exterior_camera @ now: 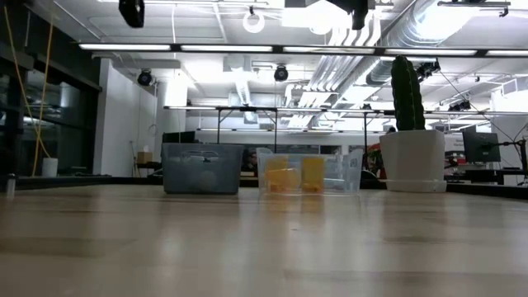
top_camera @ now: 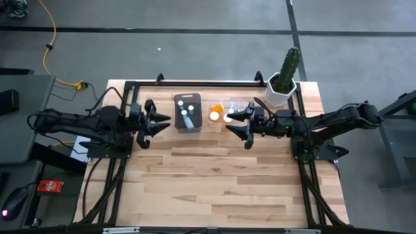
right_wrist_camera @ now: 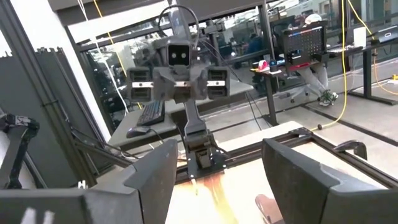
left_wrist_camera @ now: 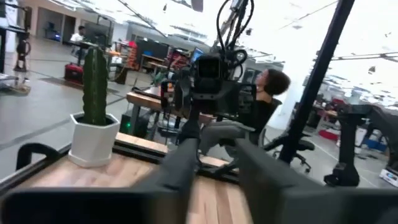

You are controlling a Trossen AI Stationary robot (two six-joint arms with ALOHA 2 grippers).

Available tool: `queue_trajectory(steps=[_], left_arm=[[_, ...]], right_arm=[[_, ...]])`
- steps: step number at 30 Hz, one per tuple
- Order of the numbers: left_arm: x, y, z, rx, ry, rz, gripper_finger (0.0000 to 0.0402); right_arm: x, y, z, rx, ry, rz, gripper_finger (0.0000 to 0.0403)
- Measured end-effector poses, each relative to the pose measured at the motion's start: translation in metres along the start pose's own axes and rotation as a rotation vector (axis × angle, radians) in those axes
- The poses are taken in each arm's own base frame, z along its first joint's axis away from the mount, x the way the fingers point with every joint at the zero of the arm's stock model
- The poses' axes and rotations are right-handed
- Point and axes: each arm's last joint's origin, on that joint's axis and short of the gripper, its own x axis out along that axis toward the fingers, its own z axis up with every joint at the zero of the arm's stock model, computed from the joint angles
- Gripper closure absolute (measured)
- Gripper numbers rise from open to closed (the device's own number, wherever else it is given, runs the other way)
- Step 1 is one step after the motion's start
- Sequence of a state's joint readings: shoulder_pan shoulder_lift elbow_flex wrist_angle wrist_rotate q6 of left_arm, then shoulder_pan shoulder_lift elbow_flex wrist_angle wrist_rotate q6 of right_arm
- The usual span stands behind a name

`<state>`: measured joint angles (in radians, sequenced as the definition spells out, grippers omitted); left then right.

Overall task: Pick and place medicine bottles into bin by pill shape (circle, oval)
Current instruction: Return to Home Position

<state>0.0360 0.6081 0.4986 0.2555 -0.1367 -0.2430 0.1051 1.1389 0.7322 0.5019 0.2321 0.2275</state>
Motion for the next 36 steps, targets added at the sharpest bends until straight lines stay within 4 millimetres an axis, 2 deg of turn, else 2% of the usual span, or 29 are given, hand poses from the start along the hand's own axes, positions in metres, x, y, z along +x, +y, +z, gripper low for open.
queue_trajectory(steps=[2, 3, 7, 9, 12, 16, 17, 20, 26, 31, 36], left_arm=[[-0.007, 0.003, -0.01, -0.009, 0.006, -0.011, 0.0358], [-0.012, 0.005, -0.016, -0.014, 0.007, -0.014, 0.0379], [-0.032, 0.014, -0.036, -0.063, -0.027, -0.004, 0.0387], [-0.041, 0.018, -0.047, -0.077, -0.046, -0.007, 0.0397], [-0.053, 0.023, -0.063, -0.114, -0.067, -0.017, 0.0398], [-0.064, 0.028, -0.082, -0.147, -0.081, -0.062, 0.0401], [-0.066, 0.029, -0.085, -0.151, -0.088, -0.072, 0.0401], [-0.07, 0.032, -0.095, -0.154, -0.107, -0.083, 0.0401], [-0.069, 0.036, -0.108, -0.108, 0.022, -0.024, 0.0401], [-0.069, 0.035, -0.107, -0.12, 0.025, -0.059, 0.0401], [-0.069, 0.037, -0.113, -0.121, 0.085, -0.039, 0.0401]], right_arm=[[0.0, 0.0, 0.0, 0.005, 0.004, -0.001, 0.0176], [0.0, 0.0, 0.0, 0.011, 0.004, -0.001, 0.0176], [0.0, 0.0, 0.0, 0.036, 0.004, -0.001, 0.0179], [0.0, 0.0, 0.0, 0.036, 0.004, -0.001, 0.0193], [0.0, 0.0, 0.0, 0.047, 0.004, -0.001, 0.0245], [0.0, 0.0, 0.0, 0.09, 0.005, 0.0, 0.0367], [0.0, 0.0, -0.001, 0.092, 0.006, 0.0, 0.0384], [0.0, 0.0, -0.001, 0.133, 0.006, -0.005, 0.0381], [-0.001, -0.001, -0.004, 0.214, 0.05, -0.009, 0.0398], [-0.005, -0.002, -0.01, 0.247, 0.123, -0.001, 0.0401], [-0.022, -0.01, -0.03, 0.34, 0.136, 0.016, 0.0402]])
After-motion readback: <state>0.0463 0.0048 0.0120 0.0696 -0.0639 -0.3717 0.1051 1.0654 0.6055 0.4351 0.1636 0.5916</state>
